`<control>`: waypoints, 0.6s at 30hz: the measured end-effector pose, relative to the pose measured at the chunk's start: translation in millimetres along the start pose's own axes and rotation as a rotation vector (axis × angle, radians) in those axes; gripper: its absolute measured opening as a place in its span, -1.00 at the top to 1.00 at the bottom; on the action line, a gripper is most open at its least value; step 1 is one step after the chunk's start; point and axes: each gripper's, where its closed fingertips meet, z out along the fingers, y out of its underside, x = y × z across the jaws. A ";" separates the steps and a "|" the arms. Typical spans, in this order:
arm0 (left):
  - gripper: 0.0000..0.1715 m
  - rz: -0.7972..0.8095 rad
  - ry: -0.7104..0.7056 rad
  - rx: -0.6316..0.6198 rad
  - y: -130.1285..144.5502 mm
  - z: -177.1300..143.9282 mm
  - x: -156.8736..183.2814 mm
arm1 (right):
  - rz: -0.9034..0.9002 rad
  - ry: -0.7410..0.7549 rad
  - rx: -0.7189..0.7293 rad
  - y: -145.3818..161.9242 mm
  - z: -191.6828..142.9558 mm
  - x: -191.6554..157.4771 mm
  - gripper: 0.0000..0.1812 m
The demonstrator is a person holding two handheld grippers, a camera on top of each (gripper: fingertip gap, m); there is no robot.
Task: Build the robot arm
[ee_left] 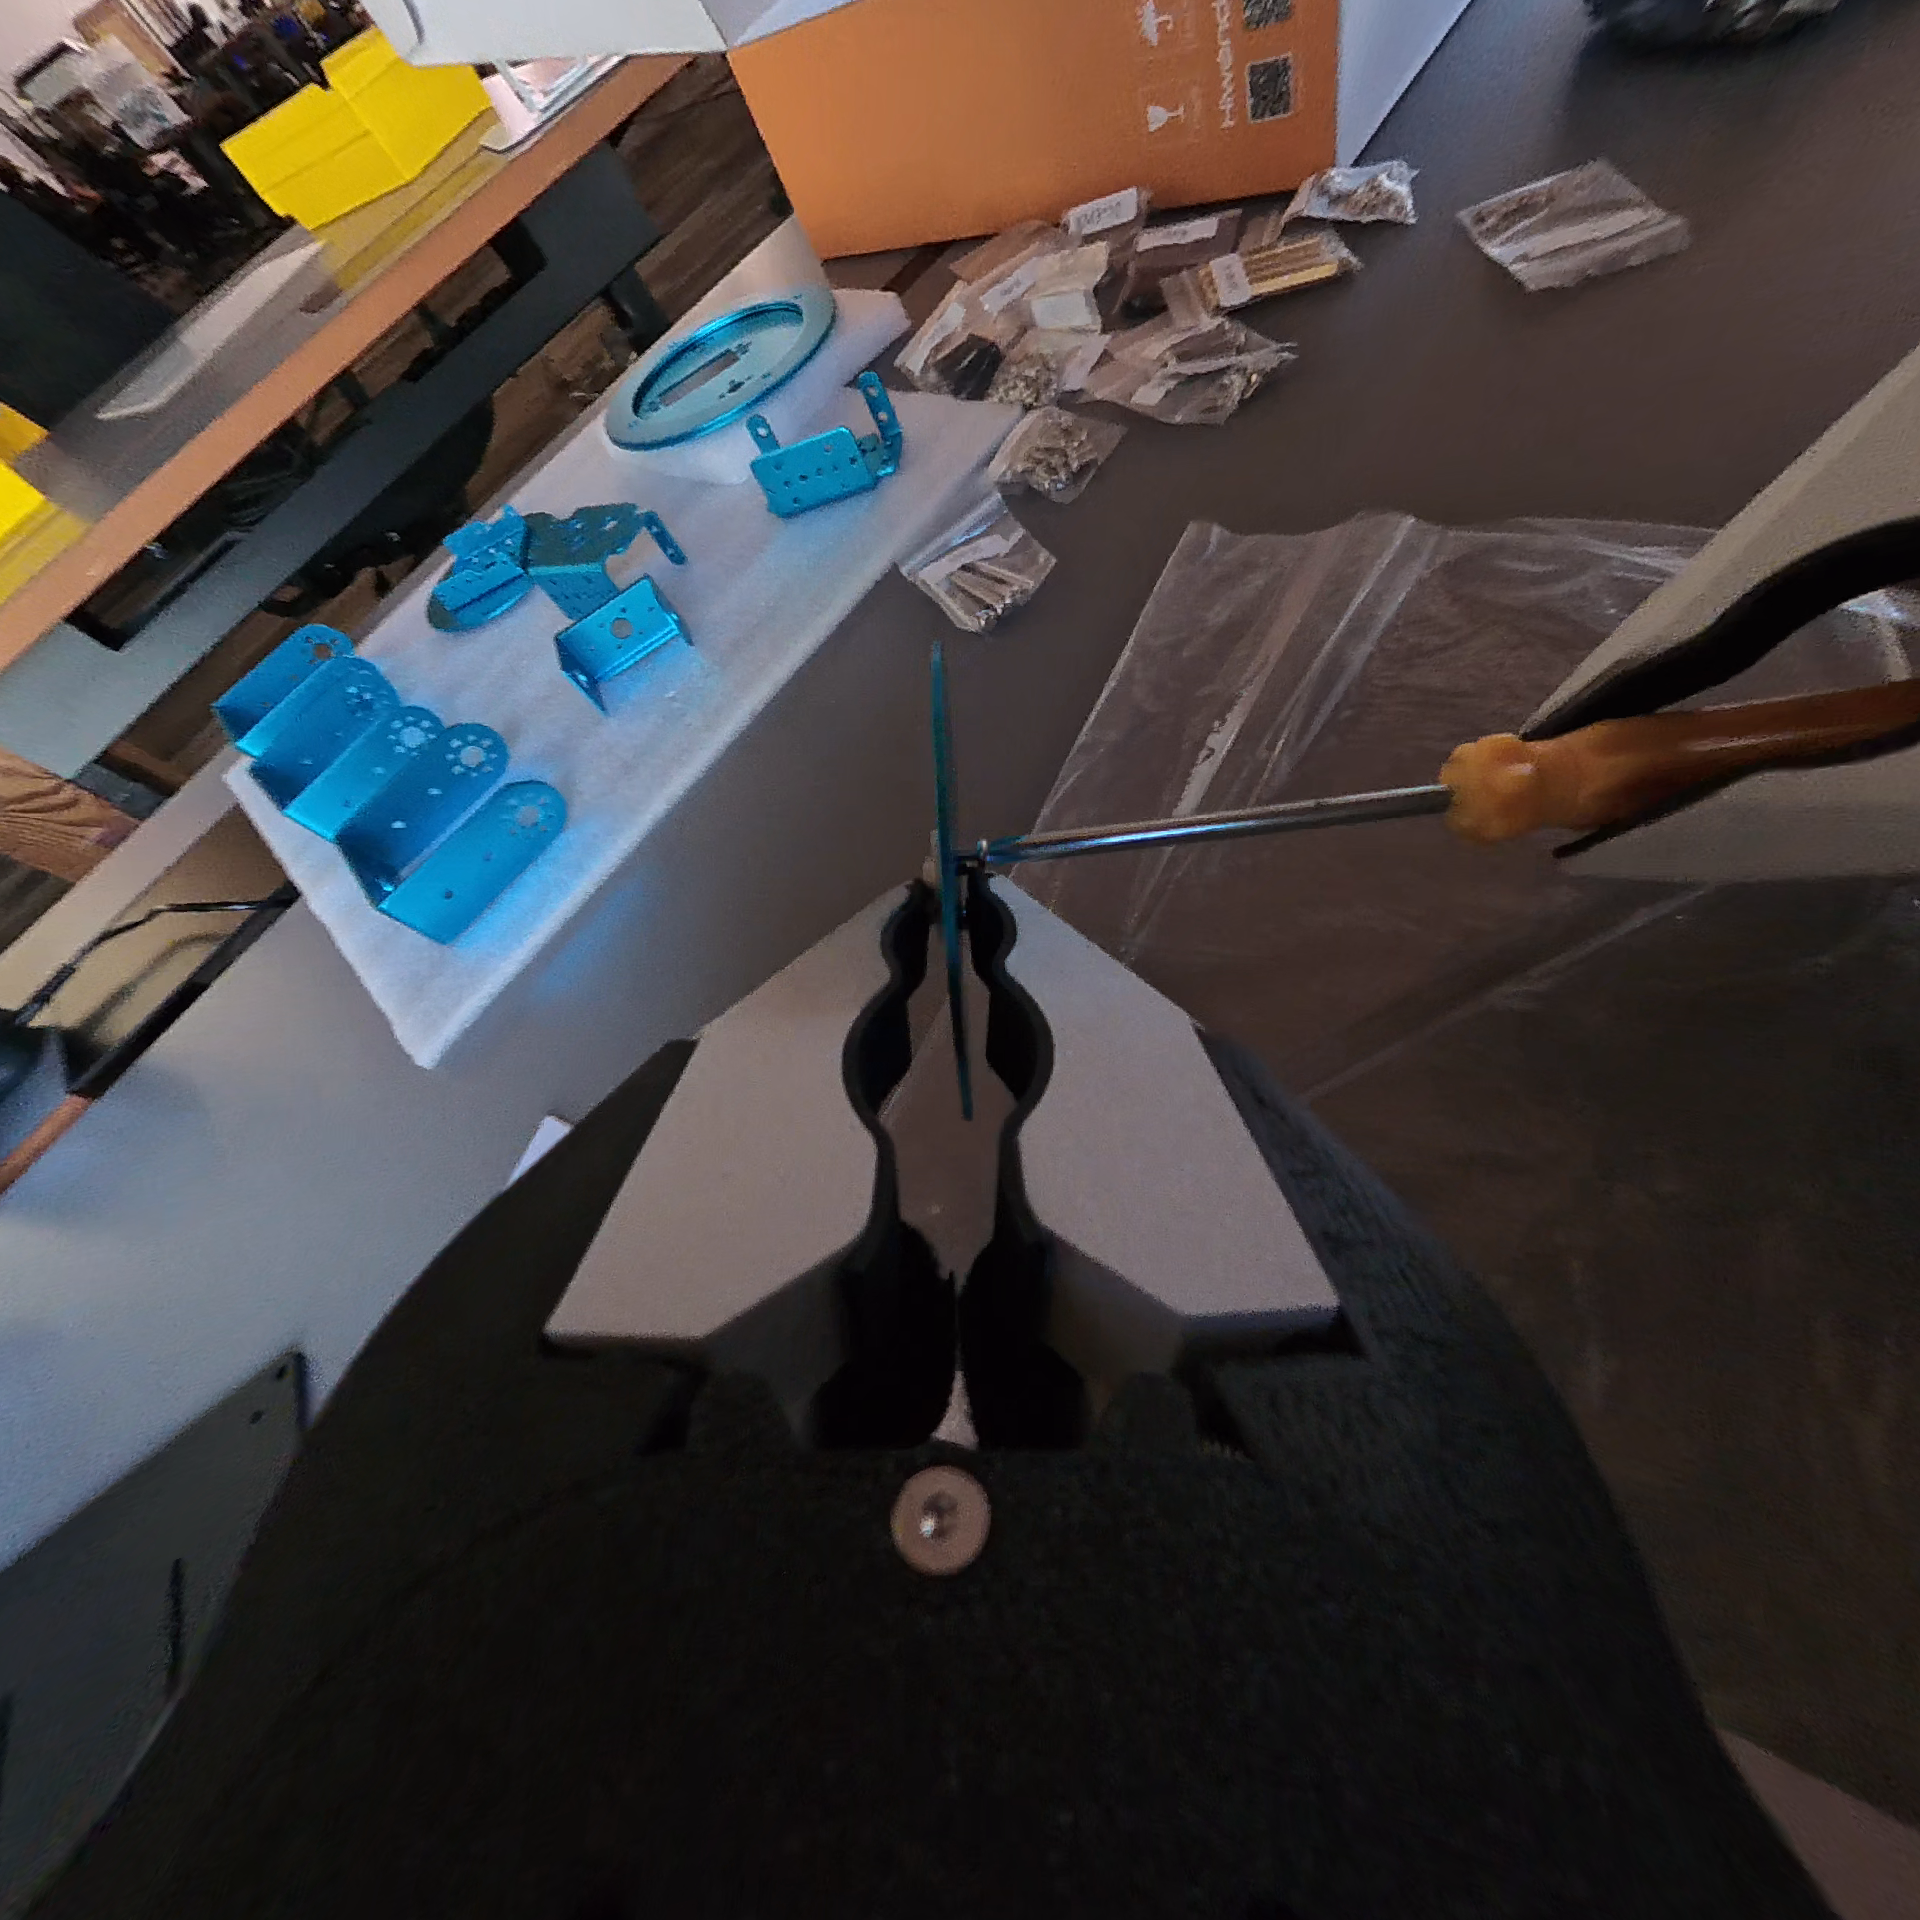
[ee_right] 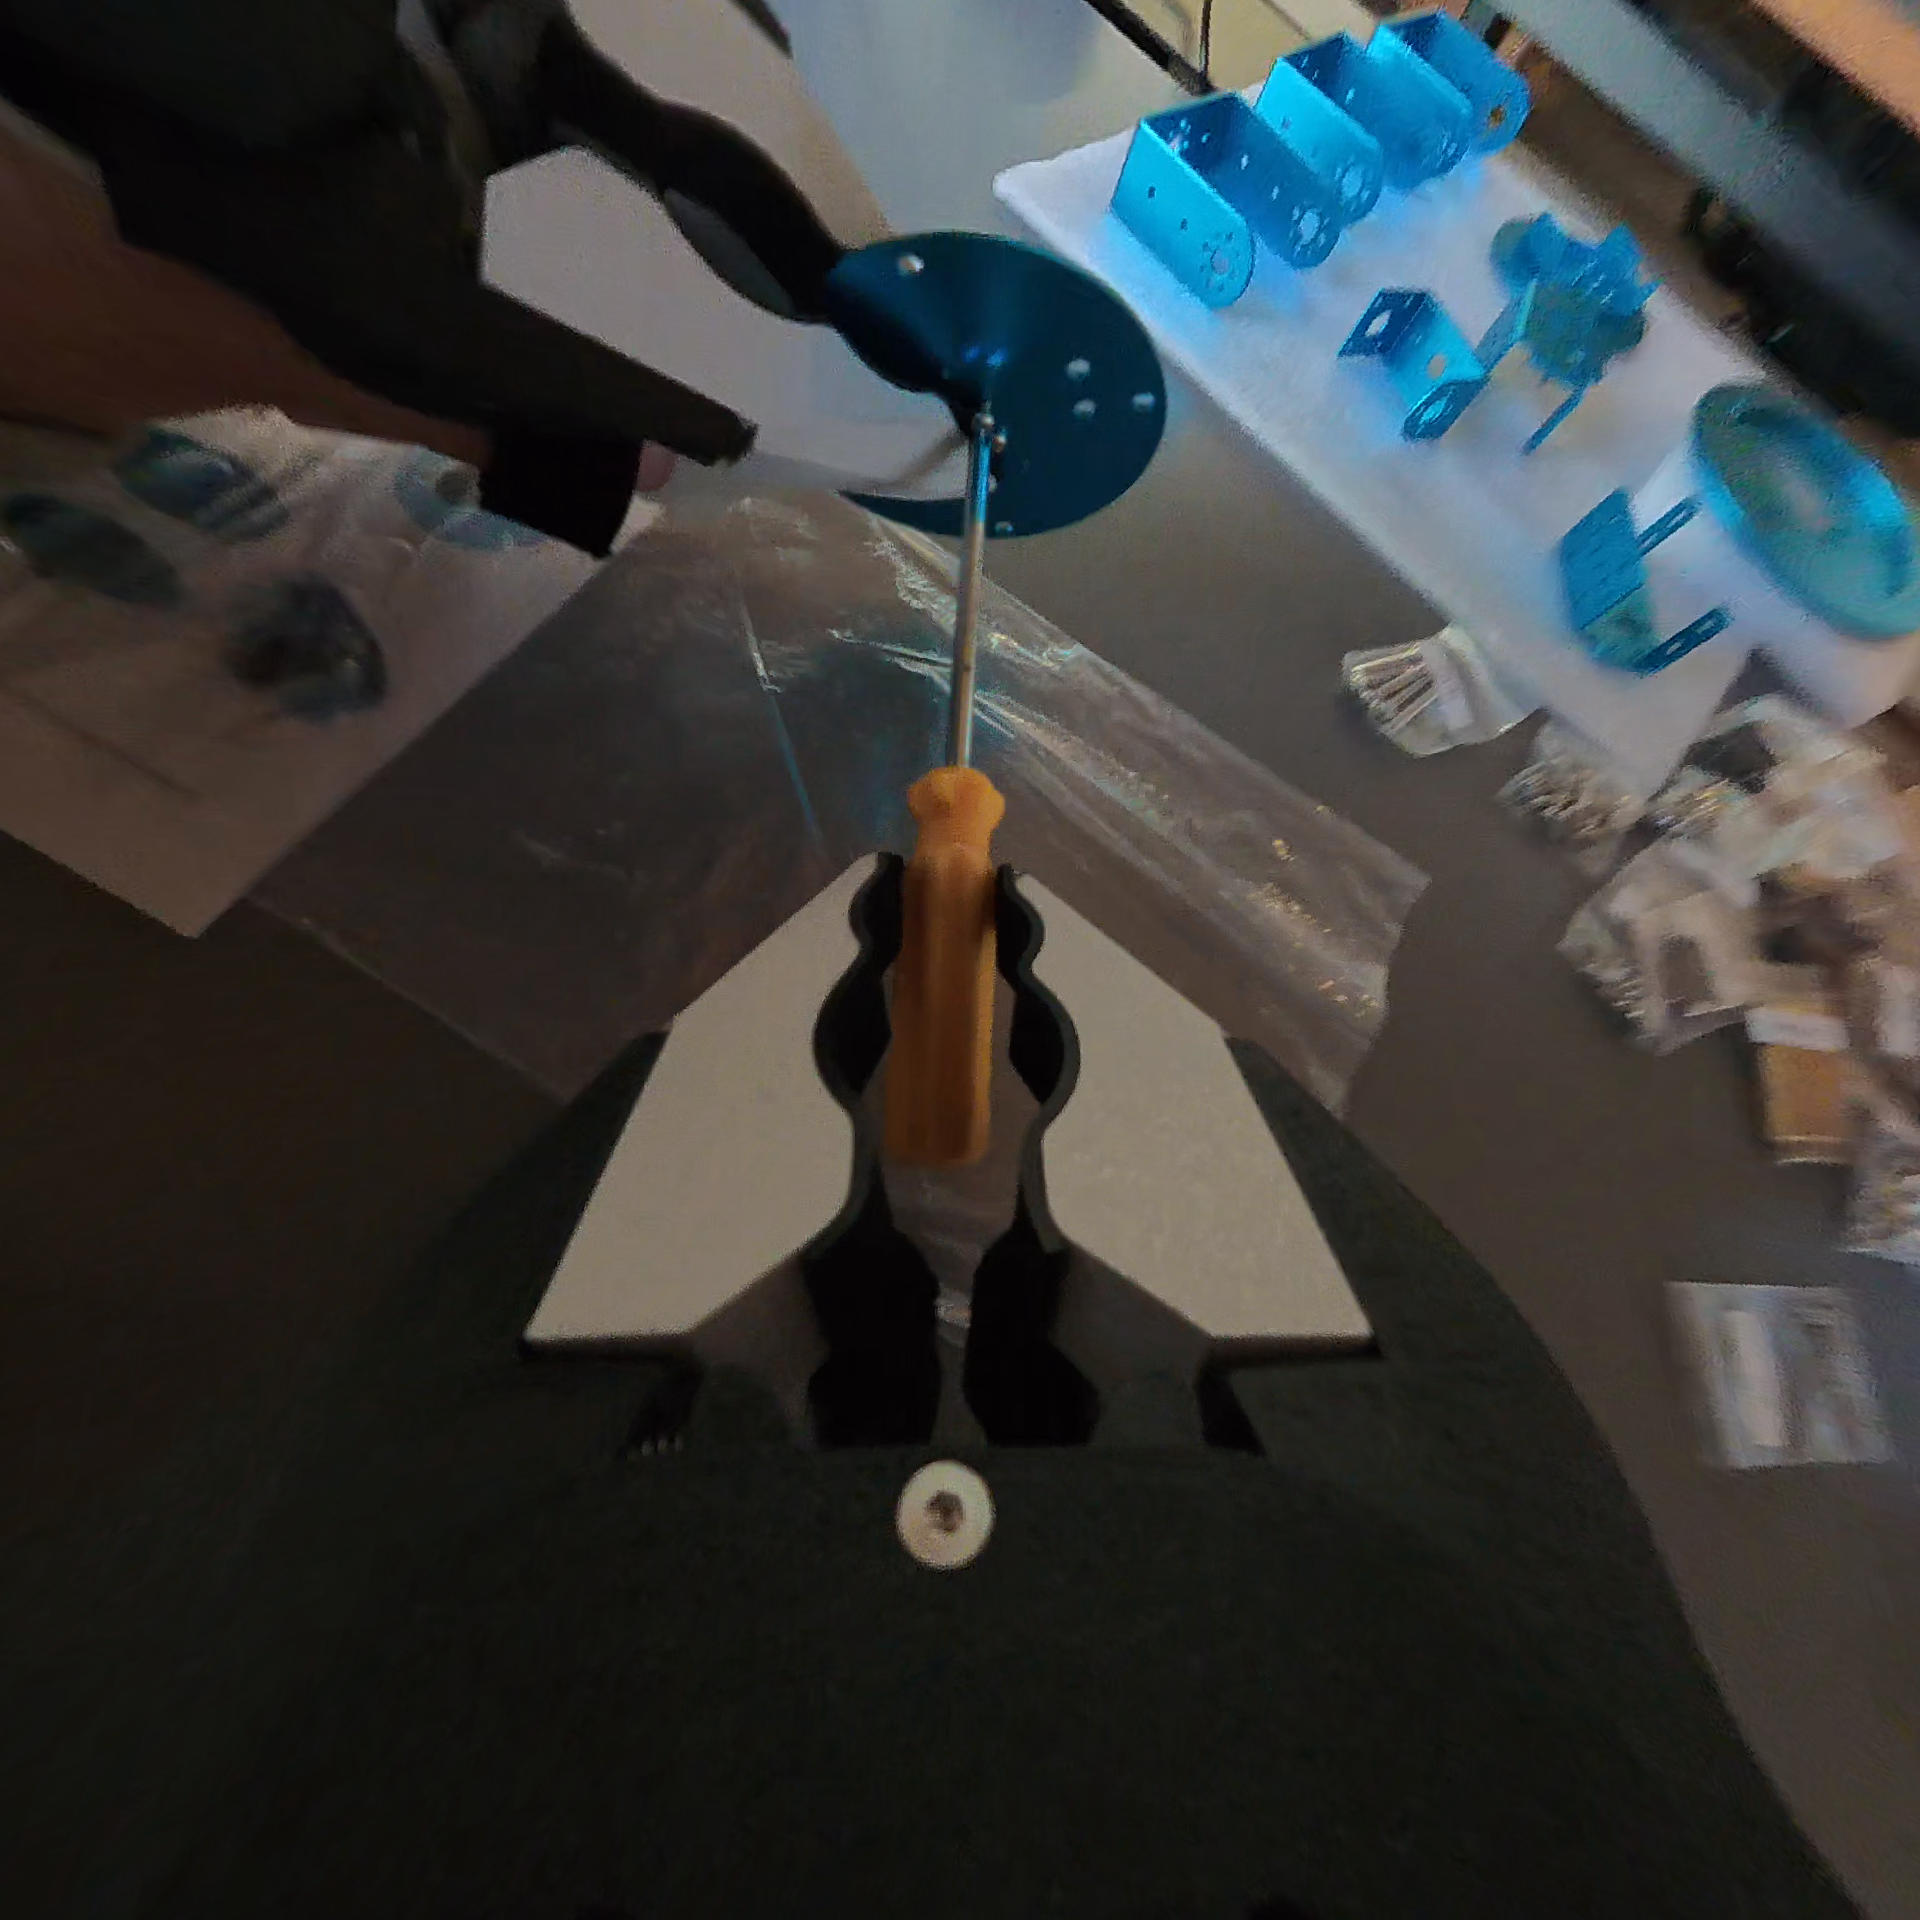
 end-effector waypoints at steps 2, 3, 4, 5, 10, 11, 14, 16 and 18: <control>0.92 0.016 -0.020 0.010 -2.7 -2.1 -2.2 | -0.052 0.028 -0.011 -1.6 0.3 -0.8 0.82; 0.92 0.017 -0.018 0.024 -4.6 -3.8 -2.7 | -0.030 0.011 -0.008 -1.8 1.0 -1.2 0.82; 0.92 0.028 -0.014 0.049 -7.6 -6.0 -3.0 | 0.046 -0.050 0.003 -1.9 1.6 -3.3 0.82; 0.92 0.047 -0.011 0.084 -12.1 -9.3 -3.5 | 0.174 -0.159 0.023 -3.4 1.1 -8.4 0.82; 0.92 0.084 0.008 0.214 -30.3 -23.2 -2.5 | 0.693 -0.601 0.136 -19.2 -18.0 -11.5 0.82; 0.92 0.093 0.012 0.243 -34.5 -26.2 -1.4 | 0.734 -0.657 0.150 -21.4 -22.4 -12.8 0.82; 0.92 0.083 0.040 0.326 -47.3 -36.8 1.1 | 0.870 -0.839 0.188 -29.7 -37.3 -15.8 0.81; 0.92 0.068 0.051 0.373 -55.5 -43.9 1.5 | 0.927 -0.924 0.204 -34.1 -44.6 -15.7 0.82; 0.92 0.045 0.057 0.422 -63.6 -50.8 0.7 | 0.969 -1.006 0.219 -40.0 -51.5 -16.8 0.82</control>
